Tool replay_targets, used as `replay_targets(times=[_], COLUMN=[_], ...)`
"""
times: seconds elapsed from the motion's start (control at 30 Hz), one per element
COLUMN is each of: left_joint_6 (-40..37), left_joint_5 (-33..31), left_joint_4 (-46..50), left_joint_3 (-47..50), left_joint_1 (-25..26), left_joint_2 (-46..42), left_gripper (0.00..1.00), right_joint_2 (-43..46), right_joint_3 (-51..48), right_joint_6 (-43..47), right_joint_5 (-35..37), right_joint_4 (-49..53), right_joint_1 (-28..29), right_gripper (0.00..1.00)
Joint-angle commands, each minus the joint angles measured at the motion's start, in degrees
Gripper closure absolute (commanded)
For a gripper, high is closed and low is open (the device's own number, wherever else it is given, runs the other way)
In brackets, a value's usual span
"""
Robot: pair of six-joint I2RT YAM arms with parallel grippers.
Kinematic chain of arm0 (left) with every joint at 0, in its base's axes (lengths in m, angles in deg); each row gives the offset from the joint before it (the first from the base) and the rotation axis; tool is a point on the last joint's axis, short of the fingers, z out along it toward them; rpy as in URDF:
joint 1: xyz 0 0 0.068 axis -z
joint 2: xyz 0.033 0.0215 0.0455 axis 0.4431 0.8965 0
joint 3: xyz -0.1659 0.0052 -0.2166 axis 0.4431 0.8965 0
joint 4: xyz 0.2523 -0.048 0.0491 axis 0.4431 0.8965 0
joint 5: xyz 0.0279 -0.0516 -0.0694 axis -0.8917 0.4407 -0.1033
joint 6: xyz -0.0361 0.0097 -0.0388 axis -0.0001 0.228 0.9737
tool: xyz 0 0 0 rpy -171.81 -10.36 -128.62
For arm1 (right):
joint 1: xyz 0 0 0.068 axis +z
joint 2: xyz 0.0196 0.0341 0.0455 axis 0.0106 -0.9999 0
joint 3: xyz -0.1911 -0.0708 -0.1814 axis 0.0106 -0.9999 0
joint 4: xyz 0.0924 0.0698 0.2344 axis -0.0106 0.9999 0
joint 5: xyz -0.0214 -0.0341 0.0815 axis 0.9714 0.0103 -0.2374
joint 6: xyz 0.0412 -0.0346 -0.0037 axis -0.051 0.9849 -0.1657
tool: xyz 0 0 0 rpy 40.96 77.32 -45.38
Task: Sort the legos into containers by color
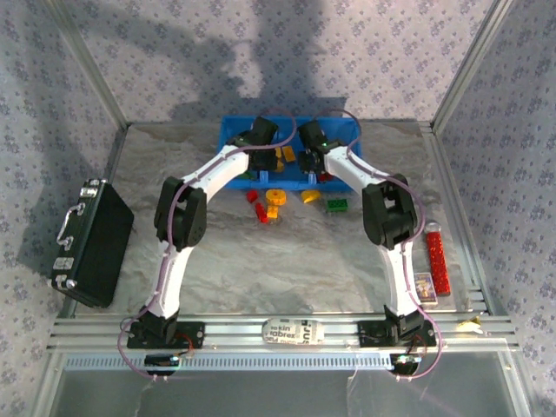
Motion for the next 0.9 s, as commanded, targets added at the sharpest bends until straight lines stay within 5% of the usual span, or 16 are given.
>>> replay_targets(times=[0.0,0.53,0.67,0.87], left_joint_6=[-2.39,9.4,9.97,7.66], left_joint_5=[2.0,-1.86,-1.56,-2.02], left_joint_4=[1.72,-10.07,-10.32,-9.37], left_joint_3=[6.34,40.6,43.05,39.43], left_joint_1=[0.92,8.32,9.11,7.78], left_joint_2=[-3.04,-26.37,-29.49,-28.82], left_gripper=[1.0,1.0,1.0,1.0], right_joint_2=[3.55,20.45,23.79,22.94], right_joint_3=[-5.62,-31.23,-36.47,-33.7], right_joint_6=[3.62,-7.3,-10.61,-7.6], right_joint_5=[0.48,7.7,10.34,7.42], right_joint_4=[2.45,-1.79,-1.6,-2.43], right_joint_1=[1.66,11.71,14.23,10.61], right_gripper=[0.79,0.8,0.8,0.8])
